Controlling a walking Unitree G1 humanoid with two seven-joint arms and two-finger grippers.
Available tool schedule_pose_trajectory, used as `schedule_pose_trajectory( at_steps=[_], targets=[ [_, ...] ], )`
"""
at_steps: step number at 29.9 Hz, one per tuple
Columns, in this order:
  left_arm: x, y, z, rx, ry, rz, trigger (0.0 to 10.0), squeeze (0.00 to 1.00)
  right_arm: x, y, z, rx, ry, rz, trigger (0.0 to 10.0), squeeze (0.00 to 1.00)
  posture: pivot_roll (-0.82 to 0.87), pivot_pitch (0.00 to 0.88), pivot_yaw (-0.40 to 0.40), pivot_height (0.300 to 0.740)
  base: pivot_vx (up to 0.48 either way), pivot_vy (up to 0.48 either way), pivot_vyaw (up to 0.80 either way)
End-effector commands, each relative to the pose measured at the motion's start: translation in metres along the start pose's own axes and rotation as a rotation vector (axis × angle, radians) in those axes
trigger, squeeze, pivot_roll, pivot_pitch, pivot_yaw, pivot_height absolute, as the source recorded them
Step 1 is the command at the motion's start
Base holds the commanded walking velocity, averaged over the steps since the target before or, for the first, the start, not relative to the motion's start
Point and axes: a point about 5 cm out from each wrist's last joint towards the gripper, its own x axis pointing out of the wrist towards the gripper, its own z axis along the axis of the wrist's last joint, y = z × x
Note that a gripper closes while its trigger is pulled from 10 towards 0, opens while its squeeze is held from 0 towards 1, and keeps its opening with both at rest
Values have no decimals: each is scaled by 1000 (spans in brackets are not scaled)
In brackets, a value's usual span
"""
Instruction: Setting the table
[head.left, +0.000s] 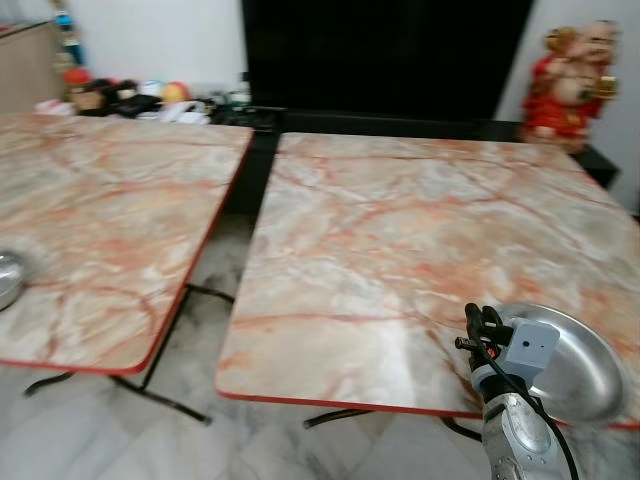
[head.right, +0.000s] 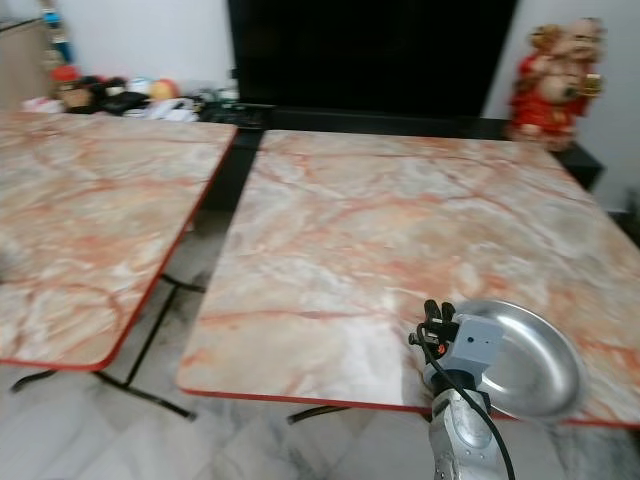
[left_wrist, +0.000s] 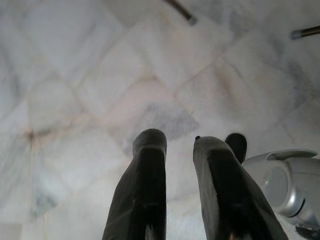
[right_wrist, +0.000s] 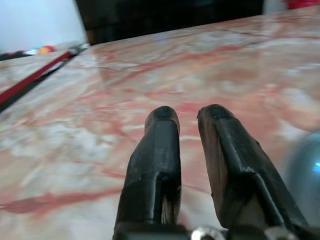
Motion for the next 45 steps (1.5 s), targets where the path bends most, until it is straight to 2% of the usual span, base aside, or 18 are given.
schedule_pose_trajectory(
  at_steps=[1,8,12,27,45],
  targets=[
    [0,-1,-1,-18,6,-5,10000,0,2,-4,2,-9,-9,-19,10000,0,50,0,3,740,0,0,800],
    [1,-3,-1,-29,7,-3,10000,0,8,5,2,-16,1,43,10000,0,65,0,-12,740,0,0,756],
    [1,-5,-3,-56,14,3,10000,0,10,8,0,22,9,43,10000,0,78,0,-19,740,0,85,0],
    [2,-9,-1,-77,15,10,10000,0,17,10,5,32,-6,31,10000,0,83,0,-23,740,0,480,0],
    [1,-12,-6,-110,18,25,10000,0,25,26,12,49,-28,58,10000,0,105,3,-39,740,0,480,0]
  ],
)
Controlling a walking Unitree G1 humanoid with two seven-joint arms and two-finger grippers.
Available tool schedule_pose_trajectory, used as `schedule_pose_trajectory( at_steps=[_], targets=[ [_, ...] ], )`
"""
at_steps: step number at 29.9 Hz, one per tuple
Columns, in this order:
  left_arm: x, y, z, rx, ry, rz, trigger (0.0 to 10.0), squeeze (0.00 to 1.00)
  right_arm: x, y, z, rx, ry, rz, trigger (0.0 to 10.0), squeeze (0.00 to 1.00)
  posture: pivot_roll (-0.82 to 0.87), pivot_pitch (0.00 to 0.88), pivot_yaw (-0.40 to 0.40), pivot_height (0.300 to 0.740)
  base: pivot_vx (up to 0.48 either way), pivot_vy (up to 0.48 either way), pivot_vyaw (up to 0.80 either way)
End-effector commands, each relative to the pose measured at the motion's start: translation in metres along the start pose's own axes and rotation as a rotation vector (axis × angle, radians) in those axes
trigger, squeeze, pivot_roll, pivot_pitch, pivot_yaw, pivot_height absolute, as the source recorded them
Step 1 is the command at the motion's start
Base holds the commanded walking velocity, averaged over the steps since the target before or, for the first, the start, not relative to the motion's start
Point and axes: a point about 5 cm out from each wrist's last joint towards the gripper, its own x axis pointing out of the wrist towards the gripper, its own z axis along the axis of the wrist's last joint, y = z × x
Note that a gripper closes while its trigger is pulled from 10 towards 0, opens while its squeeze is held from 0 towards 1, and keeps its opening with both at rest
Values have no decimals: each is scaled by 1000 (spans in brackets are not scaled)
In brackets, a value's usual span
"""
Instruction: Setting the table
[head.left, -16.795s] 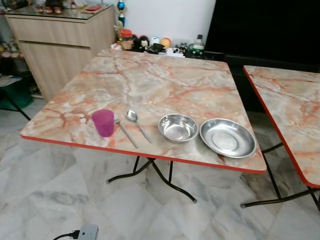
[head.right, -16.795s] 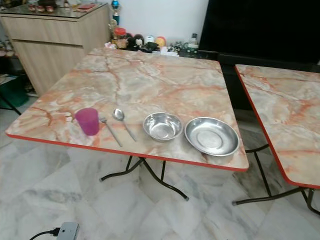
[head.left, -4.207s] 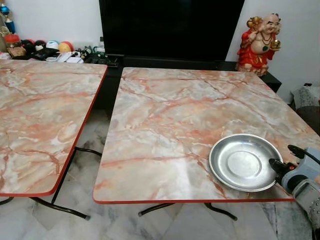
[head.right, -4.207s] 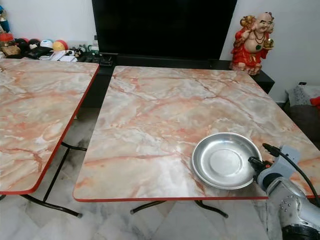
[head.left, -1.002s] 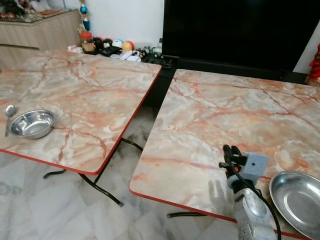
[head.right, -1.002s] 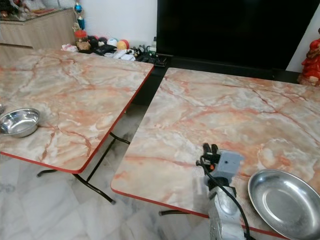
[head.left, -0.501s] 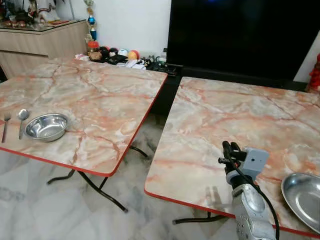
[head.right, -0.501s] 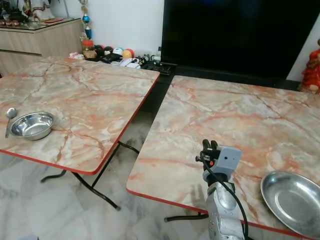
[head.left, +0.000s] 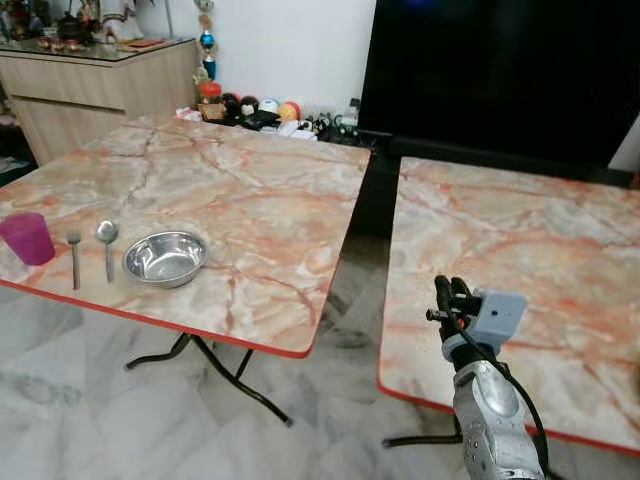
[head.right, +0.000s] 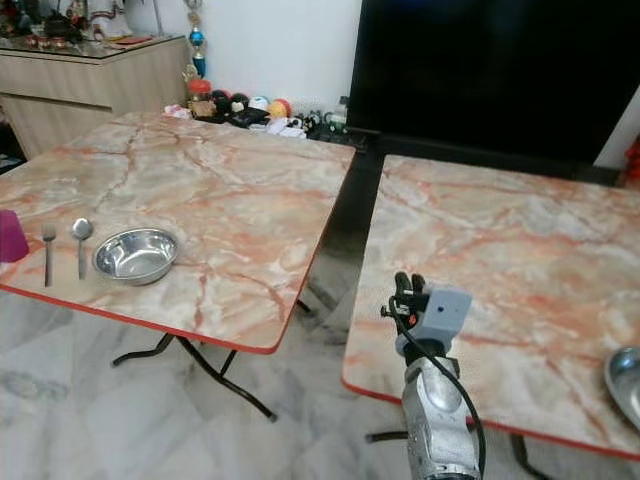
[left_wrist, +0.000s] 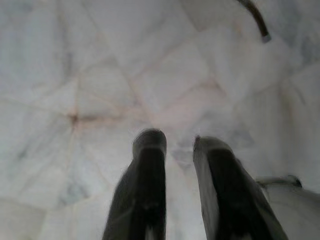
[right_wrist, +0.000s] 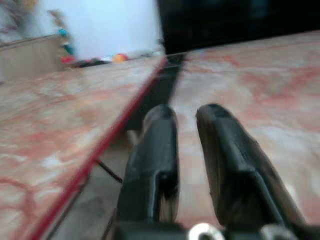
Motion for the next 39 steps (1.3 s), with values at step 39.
schedule_pose_trajectory(
  at_steps=[39],
  targets=[
    [-4,7,-7,-29,-8,31,10000,0,9,17,2,37,-9,16,10000,0,122,19,-46,740,0,317,0]
  ],
)
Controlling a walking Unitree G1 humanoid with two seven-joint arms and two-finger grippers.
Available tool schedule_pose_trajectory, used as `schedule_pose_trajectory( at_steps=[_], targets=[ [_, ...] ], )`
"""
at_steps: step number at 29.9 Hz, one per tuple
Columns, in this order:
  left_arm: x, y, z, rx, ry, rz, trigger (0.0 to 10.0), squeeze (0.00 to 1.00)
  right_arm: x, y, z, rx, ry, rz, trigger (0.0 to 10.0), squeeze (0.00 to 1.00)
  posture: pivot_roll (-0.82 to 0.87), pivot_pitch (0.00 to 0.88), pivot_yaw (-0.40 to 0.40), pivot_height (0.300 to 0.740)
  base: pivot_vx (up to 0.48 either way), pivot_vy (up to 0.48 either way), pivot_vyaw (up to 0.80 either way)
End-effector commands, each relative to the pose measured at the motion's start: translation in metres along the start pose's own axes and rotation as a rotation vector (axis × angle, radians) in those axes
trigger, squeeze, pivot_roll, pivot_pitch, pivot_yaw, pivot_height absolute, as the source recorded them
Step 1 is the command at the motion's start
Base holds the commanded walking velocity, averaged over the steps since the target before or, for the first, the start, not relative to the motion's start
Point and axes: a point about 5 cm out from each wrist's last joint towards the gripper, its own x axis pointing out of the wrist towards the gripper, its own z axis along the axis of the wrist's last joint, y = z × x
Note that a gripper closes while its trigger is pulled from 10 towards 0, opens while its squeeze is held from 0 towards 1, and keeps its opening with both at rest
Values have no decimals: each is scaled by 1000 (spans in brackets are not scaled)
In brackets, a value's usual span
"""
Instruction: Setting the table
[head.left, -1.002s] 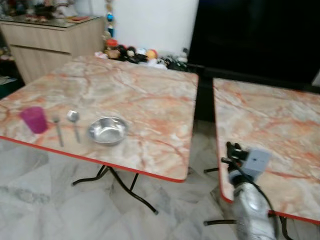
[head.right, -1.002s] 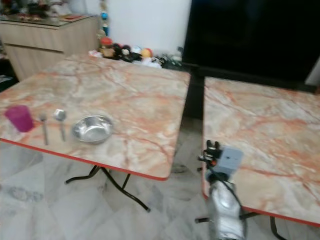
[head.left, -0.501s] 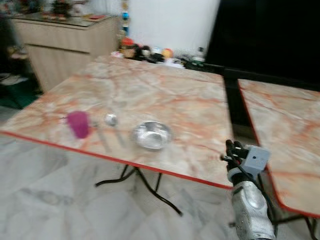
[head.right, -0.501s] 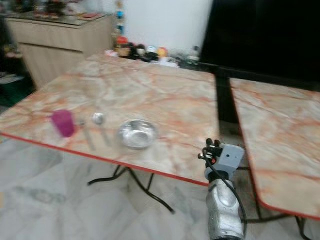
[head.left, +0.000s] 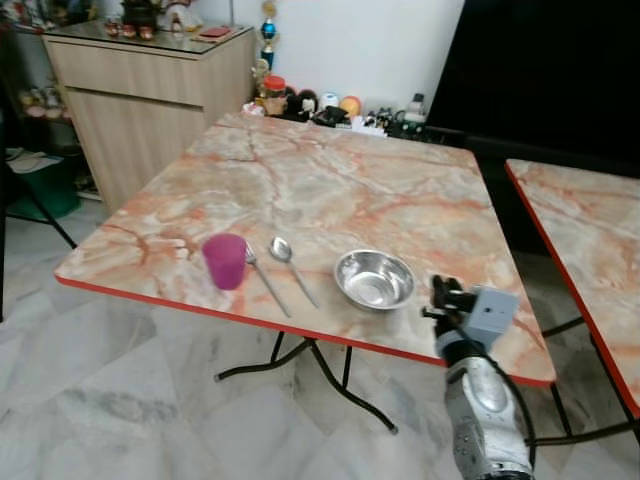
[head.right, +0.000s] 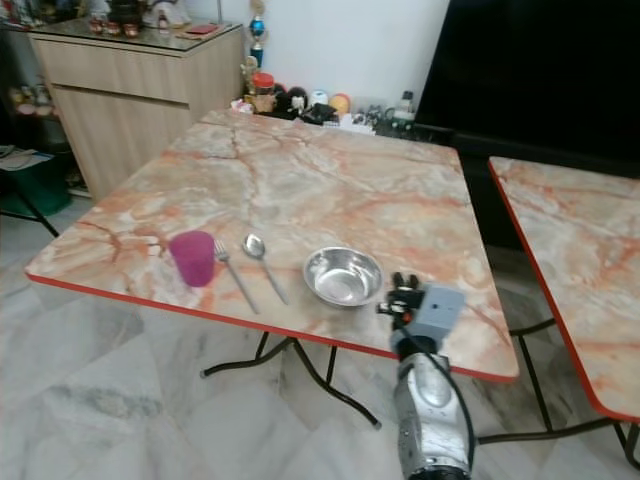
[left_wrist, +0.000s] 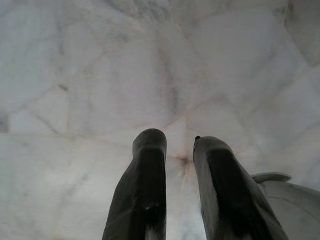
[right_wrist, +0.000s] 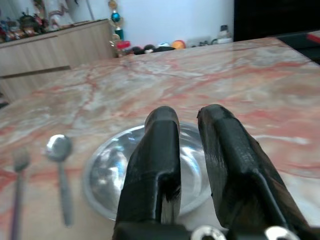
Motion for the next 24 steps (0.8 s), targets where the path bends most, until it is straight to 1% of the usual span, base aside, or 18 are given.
schedule_pose_trajectory(
  at_steps=[1,10,17,18,19,20,21,24],
  targets=[
    [-1,-6,-5,-22,11,-19,10000,0,-2,-11,1,-11,-6,-36,10000,0,122,19,-46,740,0,0,0],
    [0,-7,-6,-7,21,-25,10000,0,-2,-11,1,-10,-3,-38,10000,0,122,20,-46,740,0,0,0],
    [-1,-8,-6,-9,20,-25,10000,0,-2,-11,0,-5,-4,-27,10000,0,123,21,-48,740,292,0,0],
    [-1,-8,-7,-7,22,-24,10000,0,-2,-10,0,-1,-4,-21,10000,24,123,22,-49,740,319,0,0],
    [-1,-8,-7,-6,23,-23,10000,0,-2,-9,0,1,-4,-15,10000,416,123,22,-49,740,319,0,0],
    [-1,-8,-7,-5,24,-23,10000,0,-2,-9,0,2,-4,-12,10000,416,123,22,-49,740,319,0,0],
    [-1,-8,-7,-5,24,-23,10000,0,-3,-8,0,4,-4,-6,10000,1000,122,23,-50,740,322,0,0],
    [-1,-8,-8,-5,25,-20,10000,0,-3,-8,0,-1,-1,-1,10000,1000,123,24,-52,740,322,0,0]
  ],
)
